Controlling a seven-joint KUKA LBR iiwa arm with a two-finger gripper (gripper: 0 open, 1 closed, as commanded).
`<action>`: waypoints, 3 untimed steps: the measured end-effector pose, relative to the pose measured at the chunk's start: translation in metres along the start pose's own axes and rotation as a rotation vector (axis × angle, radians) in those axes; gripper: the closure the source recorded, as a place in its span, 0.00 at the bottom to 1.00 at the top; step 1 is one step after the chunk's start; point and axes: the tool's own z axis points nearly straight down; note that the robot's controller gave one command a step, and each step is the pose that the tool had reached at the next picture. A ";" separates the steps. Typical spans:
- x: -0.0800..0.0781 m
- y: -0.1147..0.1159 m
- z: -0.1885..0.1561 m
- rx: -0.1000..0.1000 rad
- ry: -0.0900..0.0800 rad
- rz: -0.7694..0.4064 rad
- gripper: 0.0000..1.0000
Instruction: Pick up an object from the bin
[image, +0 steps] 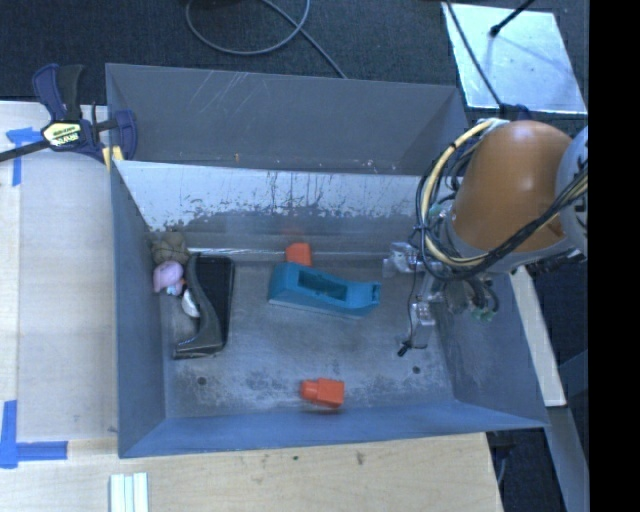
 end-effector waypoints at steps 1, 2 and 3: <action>-0.013 0.048 0.034 -0.002 0.009 0.122 0.00; -0.039 0.054 0.054 -0.007 0.001 0.237 0.00; -0.063 0.019 0.074 -0.003 -0.005 -0.200 1.00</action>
Offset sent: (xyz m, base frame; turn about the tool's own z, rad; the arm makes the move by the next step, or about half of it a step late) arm 0.0623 0.0070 -0.0745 0.2917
